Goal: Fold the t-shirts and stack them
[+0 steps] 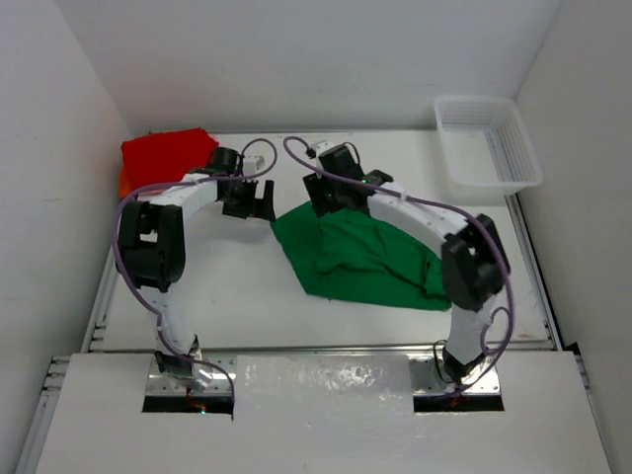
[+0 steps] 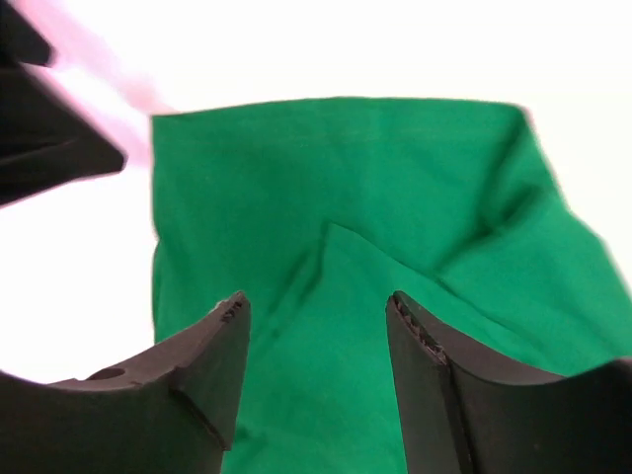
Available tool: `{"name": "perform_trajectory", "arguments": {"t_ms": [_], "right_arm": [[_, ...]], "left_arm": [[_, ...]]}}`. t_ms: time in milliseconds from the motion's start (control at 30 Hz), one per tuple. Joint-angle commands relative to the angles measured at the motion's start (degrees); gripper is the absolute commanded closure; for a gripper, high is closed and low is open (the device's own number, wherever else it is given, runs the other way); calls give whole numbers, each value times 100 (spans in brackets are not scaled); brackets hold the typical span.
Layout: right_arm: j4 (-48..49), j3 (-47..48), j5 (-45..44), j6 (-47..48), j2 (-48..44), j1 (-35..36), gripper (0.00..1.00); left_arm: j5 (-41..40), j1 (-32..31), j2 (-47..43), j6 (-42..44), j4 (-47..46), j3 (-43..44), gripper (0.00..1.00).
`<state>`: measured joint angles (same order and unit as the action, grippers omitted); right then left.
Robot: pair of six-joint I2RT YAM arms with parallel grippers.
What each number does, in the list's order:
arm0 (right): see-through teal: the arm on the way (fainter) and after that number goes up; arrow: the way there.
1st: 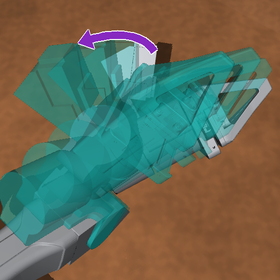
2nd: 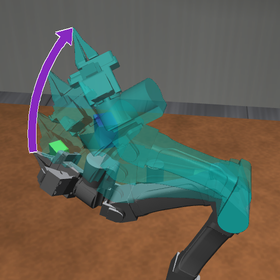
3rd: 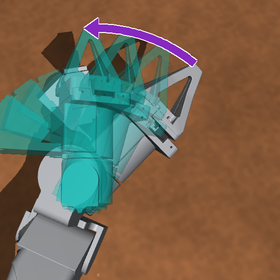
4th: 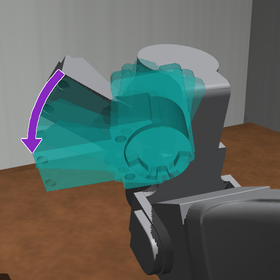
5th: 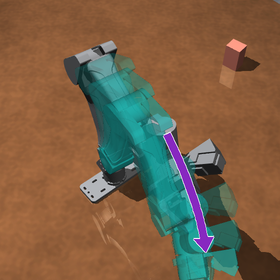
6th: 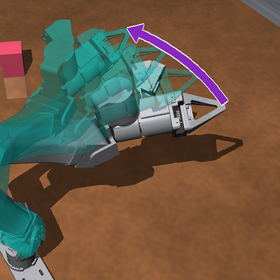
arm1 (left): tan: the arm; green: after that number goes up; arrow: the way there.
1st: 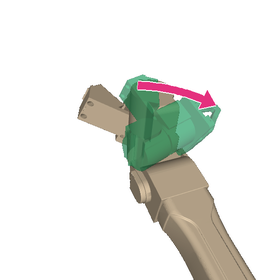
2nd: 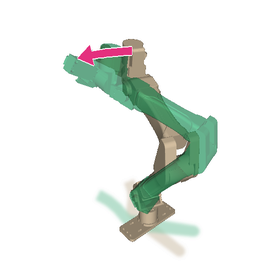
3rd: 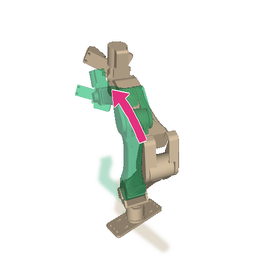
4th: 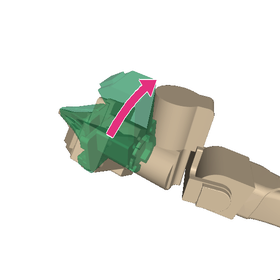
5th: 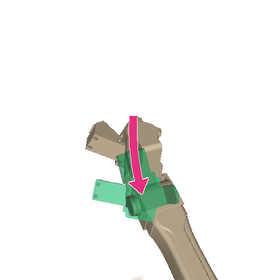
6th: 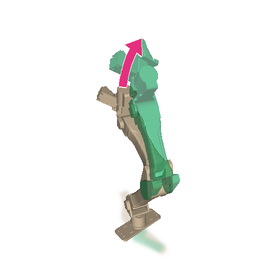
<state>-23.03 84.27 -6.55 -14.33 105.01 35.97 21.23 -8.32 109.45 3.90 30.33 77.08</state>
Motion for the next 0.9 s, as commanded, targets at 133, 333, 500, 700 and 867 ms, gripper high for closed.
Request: {"name": "perform_trajectory", "arguments": {"t_ms": [133, 333, 500, 700, 867], "right_arm": [[-26, 756, 110, -896, 1635, -28, 49], [-79, 872, -136, -958, 2181, -28, 50], [-176, 863, -417, -896, 2462, 24, 55], [-492, 942, -611, -809, 2673, 33, 72], [-457, 969, -611, -800, 2709, 42, 96]], "left_arm": [[250, -328, 392, -188, -352, 62, 0], [-118, -504, 709, -206, -554, 26, 0], [-120, -513, 894, -162, -703, -26, 23], [345, -531, 964, 75, -300, 18, 55], [706, -574, 982, 85, -264, -35, 94]]}}
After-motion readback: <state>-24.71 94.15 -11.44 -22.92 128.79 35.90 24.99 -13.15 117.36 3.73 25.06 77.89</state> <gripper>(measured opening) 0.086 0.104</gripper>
